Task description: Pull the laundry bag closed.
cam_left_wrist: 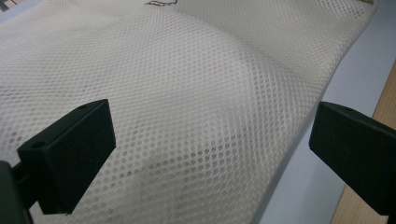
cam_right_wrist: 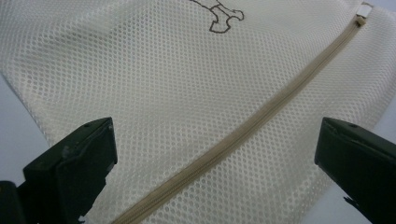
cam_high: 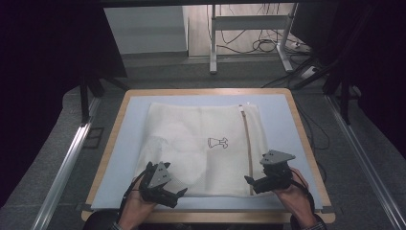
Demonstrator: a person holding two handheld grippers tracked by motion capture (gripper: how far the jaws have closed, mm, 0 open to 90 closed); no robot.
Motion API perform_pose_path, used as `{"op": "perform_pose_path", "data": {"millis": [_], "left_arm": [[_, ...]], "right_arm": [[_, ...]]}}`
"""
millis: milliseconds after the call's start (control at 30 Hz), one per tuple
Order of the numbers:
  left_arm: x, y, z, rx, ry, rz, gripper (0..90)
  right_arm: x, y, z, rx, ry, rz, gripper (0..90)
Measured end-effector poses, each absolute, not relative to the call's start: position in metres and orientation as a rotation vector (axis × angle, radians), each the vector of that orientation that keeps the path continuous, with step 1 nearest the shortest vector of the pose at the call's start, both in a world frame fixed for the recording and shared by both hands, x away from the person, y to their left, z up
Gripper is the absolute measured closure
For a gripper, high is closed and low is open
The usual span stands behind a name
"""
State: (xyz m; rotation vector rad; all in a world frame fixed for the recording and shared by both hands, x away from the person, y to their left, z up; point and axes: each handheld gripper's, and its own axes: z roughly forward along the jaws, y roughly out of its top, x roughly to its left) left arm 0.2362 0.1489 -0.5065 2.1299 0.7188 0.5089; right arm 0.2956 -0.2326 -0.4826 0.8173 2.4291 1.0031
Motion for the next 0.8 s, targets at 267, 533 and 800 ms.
{"op": "perform_pose_path", "data": {"millis": [267, 533, 800], "left_arm": [[0.229, 0.166, -0.504, 2.099, 0.736, 0.533, 0.5], [0.219, 0.182, -0.501, 2.066, 0.760, 0.565, 0.6], [0.212, 0.199, -0.500, 2.047, 0.797, 0.614, 0.5]], "right_arm": [[0.285, -0.240, -0.478, 0.825, 2.396, 0.994, 0.0], [0.276, -0.254, -0.476, 0.864, 2.364, 0.971, 0.0], [0.264, -0.270, -0.474, 0.910, 2.324, 0.973, 0.0]]}}
